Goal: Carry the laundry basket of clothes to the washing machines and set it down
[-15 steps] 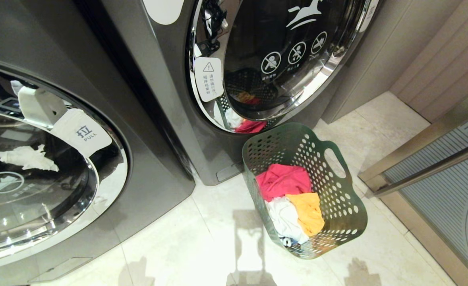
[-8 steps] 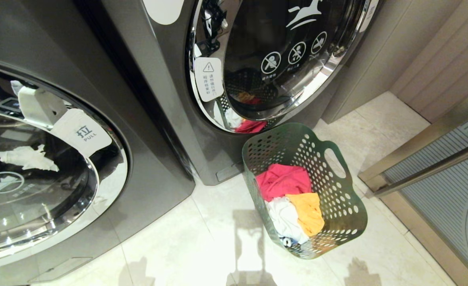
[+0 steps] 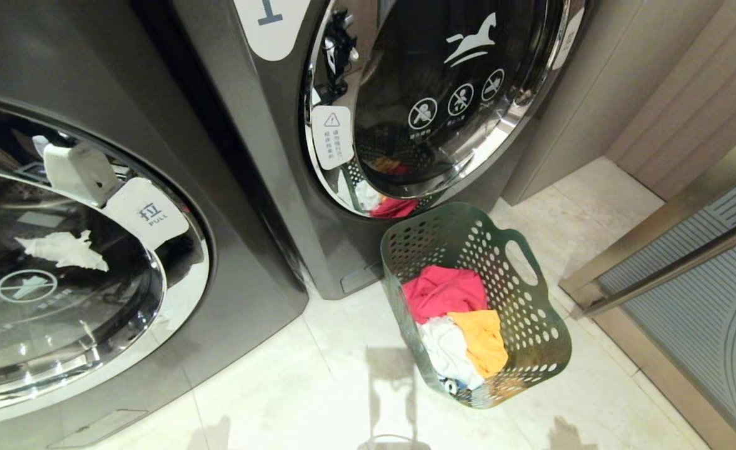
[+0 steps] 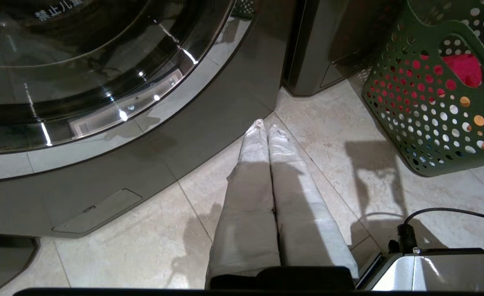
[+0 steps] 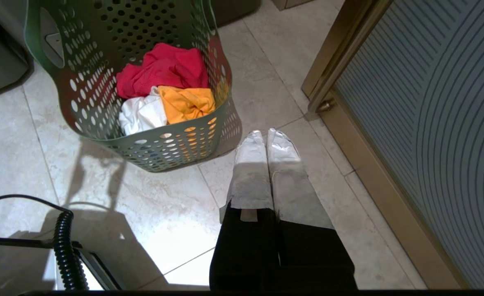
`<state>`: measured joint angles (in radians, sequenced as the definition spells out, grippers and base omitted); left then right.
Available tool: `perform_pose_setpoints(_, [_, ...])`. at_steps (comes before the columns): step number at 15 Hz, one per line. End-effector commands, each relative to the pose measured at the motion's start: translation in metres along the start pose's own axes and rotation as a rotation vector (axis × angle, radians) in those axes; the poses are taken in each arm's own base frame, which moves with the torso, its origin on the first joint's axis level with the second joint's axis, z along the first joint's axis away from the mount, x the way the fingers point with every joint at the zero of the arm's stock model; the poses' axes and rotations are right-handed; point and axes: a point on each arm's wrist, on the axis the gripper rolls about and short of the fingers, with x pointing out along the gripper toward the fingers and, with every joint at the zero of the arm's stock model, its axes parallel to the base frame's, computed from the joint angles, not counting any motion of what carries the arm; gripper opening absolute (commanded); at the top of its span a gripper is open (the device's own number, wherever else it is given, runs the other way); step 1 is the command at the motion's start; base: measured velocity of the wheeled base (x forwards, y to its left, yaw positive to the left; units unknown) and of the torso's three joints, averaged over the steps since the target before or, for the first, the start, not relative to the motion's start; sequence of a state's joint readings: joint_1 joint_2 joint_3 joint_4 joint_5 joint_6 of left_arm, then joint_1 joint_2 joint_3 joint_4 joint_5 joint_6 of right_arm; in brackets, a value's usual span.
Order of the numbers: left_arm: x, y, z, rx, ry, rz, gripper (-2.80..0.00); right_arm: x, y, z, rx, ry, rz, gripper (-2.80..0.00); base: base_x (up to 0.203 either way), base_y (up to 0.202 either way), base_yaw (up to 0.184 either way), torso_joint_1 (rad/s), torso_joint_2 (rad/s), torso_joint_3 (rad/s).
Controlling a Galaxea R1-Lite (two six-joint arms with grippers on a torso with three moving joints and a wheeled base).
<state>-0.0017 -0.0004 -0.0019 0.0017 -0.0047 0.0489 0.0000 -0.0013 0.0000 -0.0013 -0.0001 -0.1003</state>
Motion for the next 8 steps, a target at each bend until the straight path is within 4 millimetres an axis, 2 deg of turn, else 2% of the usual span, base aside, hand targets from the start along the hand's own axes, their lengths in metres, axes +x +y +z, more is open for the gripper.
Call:
perform_pose_setpoints(1, [-0.0001,0.0000,-0.0001,0.000,-0.001,0.000,-2.80,0.0001,0.0000,0.0001,-0.012,0.001,0.002,-2.80,0.000,0.000,0.000,0.002,0.00,0.200])
perform_pose_setpoints(8, [-0.0001,0.0000,0.0000,-0.003,-0.002,0.002,-2.80,0.0001,0.0000,0.0001,-0.009,0.001,0.002,-2.80,0.000,0.000,0.000,0.004,0.00,0.203])
